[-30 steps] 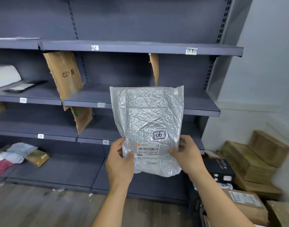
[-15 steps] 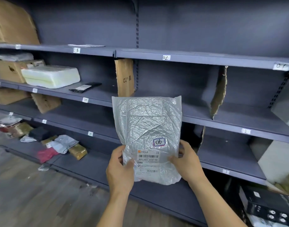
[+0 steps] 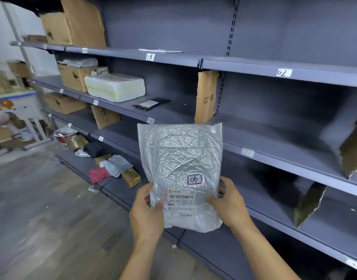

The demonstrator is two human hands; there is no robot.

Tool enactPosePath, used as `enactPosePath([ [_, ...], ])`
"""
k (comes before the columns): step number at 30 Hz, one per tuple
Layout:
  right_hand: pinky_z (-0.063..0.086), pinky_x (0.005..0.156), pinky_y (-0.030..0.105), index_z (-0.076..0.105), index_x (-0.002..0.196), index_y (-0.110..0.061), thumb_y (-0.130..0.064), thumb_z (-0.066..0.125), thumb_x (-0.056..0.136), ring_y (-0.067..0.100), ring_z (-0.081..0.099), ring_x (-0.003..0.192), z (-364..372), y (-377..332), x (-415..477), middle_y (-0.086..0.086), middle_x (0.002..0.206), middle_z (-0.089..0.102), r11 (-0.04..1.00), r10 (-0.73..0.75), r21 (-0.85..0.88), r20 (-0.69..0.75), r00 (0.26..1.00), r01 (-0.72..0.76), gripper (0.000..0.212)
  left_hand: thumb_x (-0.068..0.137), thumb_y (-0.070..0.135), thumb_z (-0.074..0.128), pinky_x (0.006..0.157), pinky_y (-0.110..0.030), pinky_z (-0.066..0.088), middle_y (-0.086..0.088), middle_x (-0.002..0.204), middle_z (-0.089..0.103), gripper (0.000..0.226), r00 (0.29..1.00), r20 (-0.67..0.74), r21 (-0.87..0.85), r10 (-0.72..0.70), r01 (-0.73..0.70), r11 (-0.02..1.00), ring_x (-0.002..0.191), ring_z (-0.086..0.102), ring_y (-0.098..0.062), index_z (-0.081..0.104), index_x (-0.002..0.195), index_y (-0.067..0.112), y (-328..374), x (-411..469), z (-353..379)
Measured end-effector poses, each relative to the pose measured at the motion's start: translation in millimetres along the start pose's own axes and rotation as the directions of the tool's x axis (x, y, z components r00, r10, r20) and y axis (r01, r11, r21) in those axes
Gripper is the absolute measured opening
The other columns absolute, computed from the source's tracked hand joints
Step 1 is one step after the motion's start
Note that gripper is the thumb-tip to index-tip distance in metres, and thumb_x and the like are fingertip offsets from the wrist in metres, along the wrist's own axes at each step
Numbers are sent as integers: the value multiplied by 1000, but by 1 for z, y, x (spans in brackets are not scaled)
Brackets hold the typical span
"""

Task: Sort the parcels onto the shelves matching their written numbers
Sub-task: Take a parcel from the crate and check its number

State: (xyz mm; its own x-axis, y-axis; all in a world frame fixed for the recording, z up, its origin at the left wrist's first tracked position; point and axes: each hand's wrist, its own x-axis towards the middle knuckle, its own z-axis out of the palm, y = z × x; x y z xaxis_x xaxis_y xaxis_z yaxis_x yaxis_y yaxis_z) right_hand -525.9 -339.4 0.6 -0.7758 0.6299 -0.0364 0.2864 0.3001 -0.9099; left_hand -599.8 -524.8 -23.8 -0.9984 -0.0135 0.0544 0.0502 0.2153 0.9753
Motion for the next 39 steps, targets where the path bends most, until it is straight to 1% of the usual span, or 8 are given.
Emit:
enactPosePath([
  [4,48,66,18,46,138,-26,-7,71,87,-1,62,92,24,-11,44,-15,107,61,999,-36,24,63,997,34,59,85,2,69,81,-27,46,14,102,68,49,998,-67,36,-7,9,999,99,63,-11,59,121,34,1,40,3],
  [10,49,63,17,47,137,-27,-8,72,86,-1,63,88,54,-38,105,-16,102,63,996,-87,45,156,984,81,60,86,3,69,64,-7,36,12,100,66,47,990,-142,96,-4,18,995,92,61,-7,58,123,31,9,96,4],
  [16,54,72,27,44,138,-28,-10,72,88,5,64,94,87,-51,143,-11,107,64,995,-97,25,230,968,94,60,86,3,68,74,-21,41,8,104,67,48,976,-212,89,-41,61,994,98,61,-14,58,124,31,6,130,-3],
  [20,58,84,38,45,132,-31,-9,73,86,7,65,95,119,-55,158,-13,108,64,997,-81,14,256,963,80,58,84,3,69,80,-26,43,6,106,68,51,969,-237,80,-64,85,993,100,62,-15,59,123,33,-7,155,-16],
  [24,58,81,34,43,124,-36,-8,73,86,6,65,94,157,-67,171,-11,108,64,997,-76,10,260,963,77,56,83,4,70,82,-30,47,8,104,67,51,967,-246,90,-73,98,991,98,62,-15,59,123,34,-18,189,-36],
  [28,58,83,38,46,124,-34,-8,73,84,7,66,92,201,-82,183,-11,106,65,998,-62,8,220,974,62,55,85,5,70,84,-30,47,6,110,67,51,977,-201,99,-67,89,991,100,61,-16,58,125,34,-31,235,-62],
  [33,55,72,28,49,129,-27,-8,74,83,5,66,90,267,-116,193,-12,105,65,998,-59,12,192,980,58,56,86,4,68,87,-33,52,5,112,68,51,984,-165,101,-65,83,991,104,63,-18,57,125,36,-42,299,-108],
  [39,54,72,28,46,130,-30,-10,74,84,6,66,90,334,-161,197,-13,103,65,999,-47,-10,186,981,49,57,86,2,68,83,-26,44,4,115,68,50,989,-145,91,-41,54,994,106,61,-18,58,127,30,-51,357,-166],
])
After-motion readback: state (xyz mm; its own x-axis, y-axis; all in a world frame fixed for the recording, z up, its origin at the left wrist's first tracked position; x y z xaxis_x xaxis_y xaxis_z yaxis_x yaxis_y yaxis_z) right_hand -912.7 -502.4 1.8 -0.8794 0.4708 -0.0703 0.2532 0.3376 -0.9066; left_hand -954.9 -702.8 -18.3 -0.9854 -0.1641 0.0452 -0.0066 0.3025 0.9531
